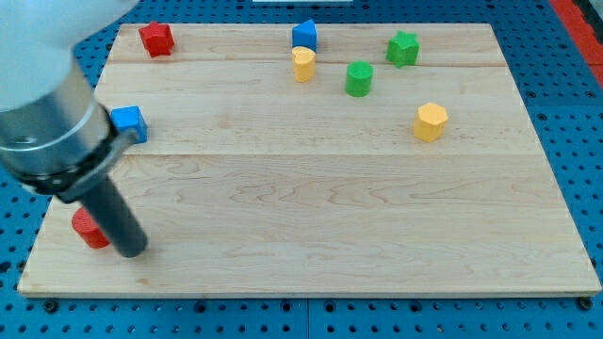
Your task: Push the green circle to the bottom center
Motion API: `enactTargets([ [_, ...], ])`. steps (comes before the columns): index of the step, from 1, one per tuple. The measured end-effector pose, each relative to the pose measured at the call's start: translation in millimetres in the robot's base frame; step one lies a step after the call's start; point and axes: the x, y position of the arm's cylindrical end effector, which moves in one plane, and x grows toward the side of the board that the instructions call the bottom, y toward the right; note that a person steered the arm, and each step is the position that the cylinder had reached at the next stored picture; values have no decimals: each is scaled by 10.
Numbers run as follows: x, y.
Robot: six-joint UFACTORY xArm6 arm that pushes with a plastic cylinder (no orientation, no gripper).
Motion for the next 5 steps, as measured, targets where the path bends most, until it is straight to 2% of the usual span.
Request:
enactTargets([
  [1, -348, 712],
  [2, -889, 895],
  [3, -1494, 1484],
  [5, -1978, 2855],
])
